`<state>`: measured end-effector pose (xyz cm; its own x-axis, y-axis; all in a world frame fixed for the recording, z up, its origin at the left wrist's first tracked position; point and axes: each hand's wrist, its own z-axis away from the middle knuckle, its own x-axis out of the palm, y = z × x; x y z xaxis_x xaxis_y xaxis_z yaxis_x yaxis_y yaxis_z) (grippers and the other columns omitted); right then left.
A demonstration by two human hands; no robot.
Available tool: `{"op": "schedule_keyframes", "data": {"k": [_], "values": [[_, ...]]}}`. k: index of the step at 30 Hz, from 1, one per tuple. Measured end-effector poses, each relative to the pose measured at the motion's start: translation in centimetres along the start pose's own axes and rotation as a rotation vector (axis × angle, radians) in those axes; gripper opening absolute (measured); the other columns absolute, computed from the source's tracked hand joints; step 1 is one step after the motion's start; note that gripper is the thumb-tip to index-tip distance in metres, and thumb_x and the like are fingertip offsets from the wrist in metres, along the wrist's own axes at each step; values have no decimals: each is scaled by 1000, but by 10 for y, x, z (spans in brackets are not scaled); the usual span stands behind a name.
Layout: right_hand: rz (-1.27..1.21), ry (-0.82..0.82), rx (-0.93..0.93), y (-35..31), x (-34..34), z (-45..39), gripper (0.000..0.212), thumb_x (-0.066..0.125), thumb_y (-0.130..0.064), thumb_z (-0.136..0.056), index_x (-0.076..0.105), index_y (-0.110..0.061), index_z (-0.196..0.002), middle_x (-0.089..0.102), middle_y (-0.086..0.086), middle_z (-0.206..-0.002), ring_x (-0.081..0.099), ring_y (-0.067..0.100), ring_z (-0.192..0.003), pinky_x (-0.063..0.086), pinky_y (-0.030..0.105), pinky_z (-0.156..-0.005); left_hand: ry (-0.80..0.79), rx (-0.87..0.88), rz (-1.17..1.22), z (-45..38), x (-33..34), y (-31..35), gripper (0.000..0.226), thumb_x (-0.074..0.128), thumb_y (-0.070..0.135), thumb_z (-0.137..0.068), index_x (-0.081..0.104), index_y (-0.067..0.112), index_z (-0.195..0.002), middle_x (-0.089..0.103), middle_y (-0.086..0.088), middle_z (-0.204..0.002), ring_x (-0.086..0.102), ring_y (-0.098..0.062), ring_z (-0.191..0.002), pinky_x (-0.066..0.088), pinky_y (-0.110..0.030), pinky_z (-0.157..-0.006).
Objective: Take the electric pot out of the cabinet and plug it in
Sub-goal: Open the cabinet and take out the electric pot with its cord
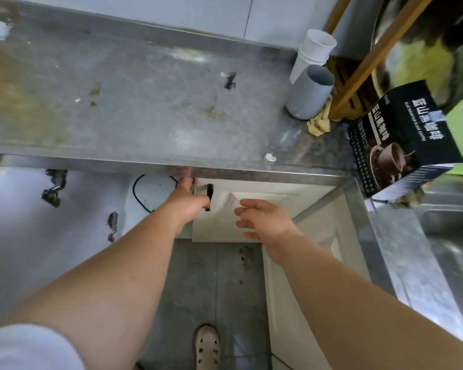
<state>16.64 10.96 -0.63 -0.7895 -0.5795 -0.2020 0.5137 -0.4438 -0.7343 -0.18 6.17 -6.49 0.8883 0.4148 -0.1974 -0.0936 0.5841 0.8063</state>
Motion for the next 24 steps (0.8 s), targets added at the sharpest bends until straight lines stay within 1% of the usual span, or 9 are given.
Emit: {"op": "schedule_keyframes", "data": {"k": [4, 7, 9, 12, 16, 18, 20, 22, 24], "values": [[-11, 19, 30, 5, -1, -5, 33, 53, -15, -88, 55, -16, -121, 65, 7, -111, 63, 21, -97, 51, 35, -82, -20, 26, -175, 3, -10, -2, 74, 61, 23, -73, 29, 33, -139, 48, 9, -131, 51, -8, -87, 36, -20, -64], [-32, 46, 50, 6, 6, -2, 34, 53, -19, -88, 54, -18, -122, 65, 4, -108, 64, 17, -93, 53, 33, -80, -88, 50, -375, 15, -20, -1, 64, 60, 29, -74, 36, 37, -133, 53, 12, -117, 54, -5, -83, 41, -22, -65], [-31, 81, 46, 7, 12, 4, 38, 53, -26, -87, 50, -20, -124, 65, 2, -101, 65, 17, -91, 53, 36, -82, -146, 52, -465, 26, -27, -1, 51, 56, 24, -74, 45, 37, -122, 56, 10, -114, 57, -10, -91, 44, -26, -72], [-19, 167, 50, 12, 21, 13, 48, 56, -40, -83, 47, -20, -126, 62, -2, -91, 65, 23, -92, 53, 45, -87, -261, 49, -609, 49, -29, -2, 35, 51, 24, -73, 52, 38, -105, 60, 8, -114, 56, -9, -92, 44, -25, -70], [-10, 295, 75, 29, 29, 36, 67, 63, -48, -76, 40, -16, -130, 56, 0, -95, 62, 24, -94, 52, 43, -86, -397, 66, -735, 83, -18, -10, 51, 49, 32, -67, 56, 33, -118, 58, 7, -126, 53, -13, -107, 47, -31, -89], [32, 331, 81, 41, 33, 52, 73, 64, -48, -75, 35, -19, -135, 53, -6, -87, 63, 20, -82, 52, 34, -73, -475, 83, -795, 100, -10, -15, 54, 47, 25, -71, 53, 36, -124, 55, 10, -129, 52, -10, -104, 45, -28, -84], [107, 363, 76, 55, 36, 70, 74, 64, -42, -76, 32, -19, -138, 57, -2, -101, 62, 21, -84, 46, 28, -68, -547, 99, -837, 116, -1, -20, 63, 44, 22, -69, 49, 44, -128, 54, 14, -125, 54, -8, -91, 44, -22, -70], [232, 395, 46, 69, 39, 83, 66, 61, -35, -79, 33, -17, -136, 53, 9, -126, 56, 28, -105, 45, 30, -76, -590, 119, -862, 129, 10, -28, 67, 43, 17, -71, 43, 49, -131, 57, 16, -112, 54, -4, -78, 38, -15, -54], [404, 457, -29, 81, 38, 95, 58, 56, -29, -82, 34, -17, -135, 45, 11, -132, 47, 32, -115, 45, 39, -90, -599, 154, -919, 139, 22, -35, 66, 45, 14, -76, 41, 47, -133, 56, 14, -93, 53, -7, -72, 38, -19, -51]]}}
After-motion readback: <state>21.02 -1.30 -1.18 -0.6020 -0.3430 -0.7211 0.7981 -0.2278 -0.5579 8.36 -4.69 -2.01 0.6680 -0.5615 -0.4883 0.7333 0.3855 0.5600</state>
